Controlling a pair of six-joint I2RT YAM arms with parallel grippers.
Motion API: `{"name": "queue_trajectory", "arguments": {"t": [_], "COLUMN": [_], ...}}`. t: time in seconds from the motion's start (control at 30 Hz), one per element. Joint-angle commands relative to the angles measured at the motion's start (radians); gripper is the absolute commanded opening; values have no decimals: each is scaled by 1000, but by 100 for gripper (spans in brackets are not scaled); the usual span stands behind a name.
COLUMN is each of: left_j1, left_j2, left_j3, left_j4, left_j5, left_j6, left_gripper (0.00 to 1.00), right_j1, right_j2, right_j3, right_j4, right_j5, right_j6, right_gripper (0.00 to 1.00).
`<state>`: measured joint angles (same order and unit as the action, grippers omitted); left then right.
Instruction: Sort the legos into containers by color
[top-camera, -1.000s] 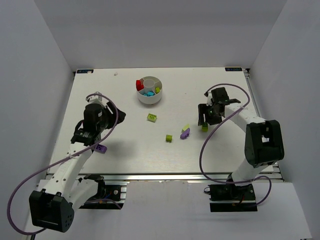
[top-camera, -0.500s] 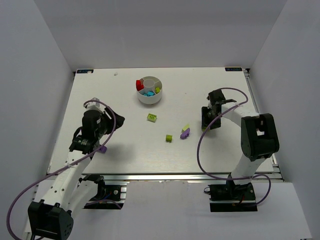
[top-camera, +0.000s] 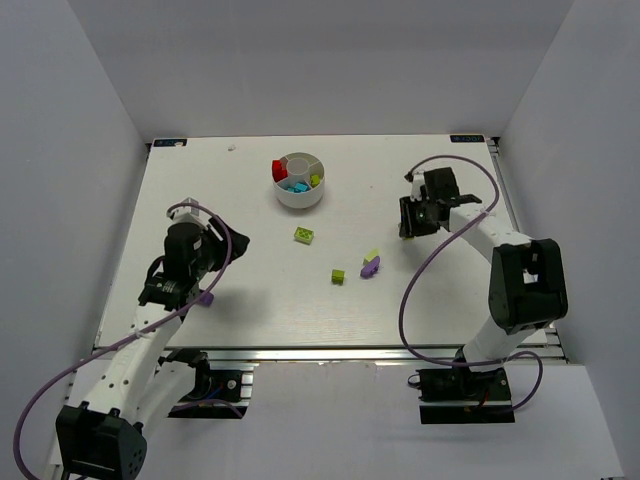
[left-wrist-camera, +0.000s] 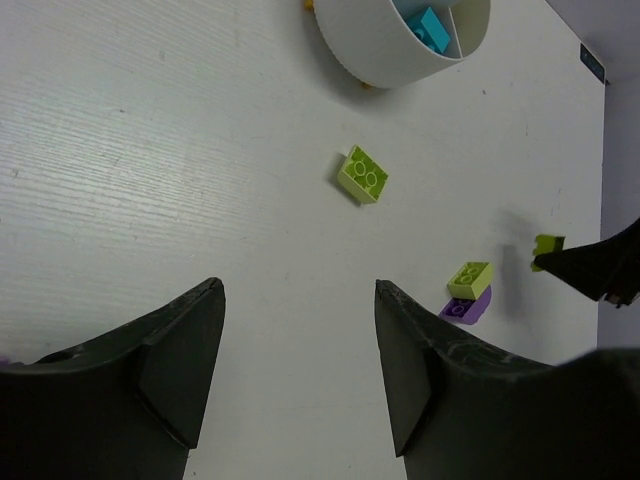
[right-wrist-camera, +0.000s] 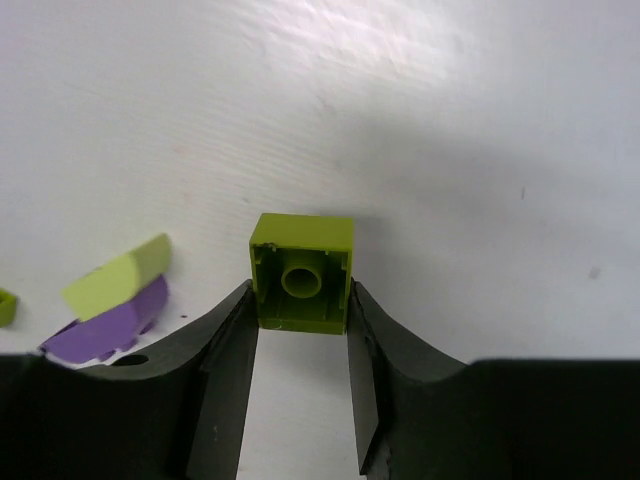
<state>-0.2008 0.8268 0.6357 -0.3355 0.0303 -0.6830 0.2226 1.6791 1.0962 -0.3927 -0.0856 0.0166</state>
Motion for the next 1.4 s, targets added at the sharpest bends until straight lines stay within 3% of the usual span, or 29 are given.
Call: {"name": "queue_trajectory", "arguments": {"t": [0.0,0.1,0.17,0.2,0.27,0.3,0.4,0.5,0.63,0.77,1.37], "left_j1": [1,1,1,1,3,1,1,3,1,3,1], "left_j2": [-21,-26,-34,-38,-54,-58,-78,-100,-127,-147,-121], "left_j3": [-11,-10,-8,-8,-10,-11,-19,-30,-39,-53,-65], "left_j4": [6,1,-10,-13,-23,-26,-37,-51,-74,-88,-74], "left_j5": [10,8,6,3,-6,-6,-10,-17,-17,-17,-40], "left_j6": [-9,-10,-10,-10,-10,-12,-20,-29,-32,-38,-23], "left_gripper": [71,71,71,71,71,71,71,71,71,71,71], "right_j1": [7,26,38,41,66,81,152,195,265,290,299], "right_j2": [-73,-76,-73,-67,-38,-7,57,139,221,266,415], "right_j3": [89,122,143,183,237,264,370,468,528,536,584], "right_j4": [167,271,299,266,185,96,51,61,161,274,488], "right_j5": [-167,-281,-438,-594,-702,-739,-686,-629,-472,-410,-382], "right_j6": [-182,-308,-404,-555,-741,-915,-1071,-1129,-1237,-1326,-1399], "right_gripper": [0,0,0,0,0,0,0,0,0,4,19]}}
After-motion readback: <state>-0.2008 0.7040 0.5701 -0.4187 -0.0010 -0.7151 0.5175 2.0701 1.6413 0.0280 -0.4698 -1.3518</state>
